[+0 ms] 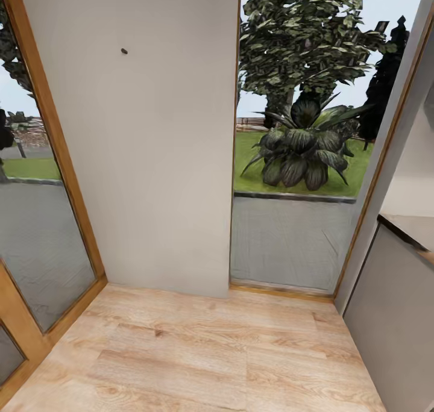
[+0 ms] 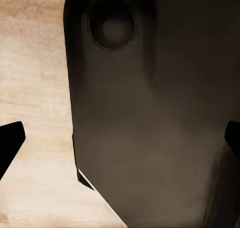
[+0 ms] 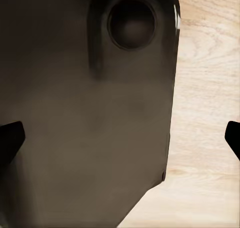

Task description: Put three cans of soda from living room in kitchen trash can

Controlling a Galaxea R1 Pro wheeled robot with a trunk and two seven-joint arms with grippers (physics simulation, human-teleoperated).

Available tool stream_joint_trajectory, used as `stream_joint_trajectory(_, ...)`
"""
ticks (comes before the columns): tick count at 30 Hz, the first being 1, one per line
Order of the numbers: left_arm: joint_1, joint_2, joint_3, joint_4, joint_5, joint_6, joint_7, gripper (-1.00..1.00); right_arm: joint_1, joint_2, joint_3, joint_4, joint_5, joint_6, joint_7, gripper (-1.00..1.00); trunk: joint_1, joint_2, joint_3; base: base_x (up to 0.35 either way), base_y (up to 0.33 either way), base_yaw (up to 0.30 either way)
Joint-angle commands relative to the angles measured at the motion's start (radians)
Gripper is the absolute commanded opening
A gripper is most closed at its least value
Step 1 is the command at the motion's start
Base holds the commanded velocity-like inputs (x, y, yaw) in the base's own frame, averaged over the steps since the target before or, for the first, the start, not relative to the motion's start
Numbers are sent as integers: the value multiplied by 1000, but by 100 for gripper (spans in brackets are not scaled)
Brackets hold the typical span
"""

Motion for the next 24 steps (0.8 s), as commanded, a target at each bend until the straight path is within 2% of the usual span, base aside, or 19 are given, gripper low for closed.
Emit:
stream_joint_trajectory(1,1,6,1,-1,-1,-1,-1,100,1,-4,3,3,5,4,3,100,0,0,0,0,0,0)
stream_joint_trajectory(24,1,6,1,-1,-1,-1,-2,100,1,-4,4,3,8,3,4,100,0,0,0,0,0,0)
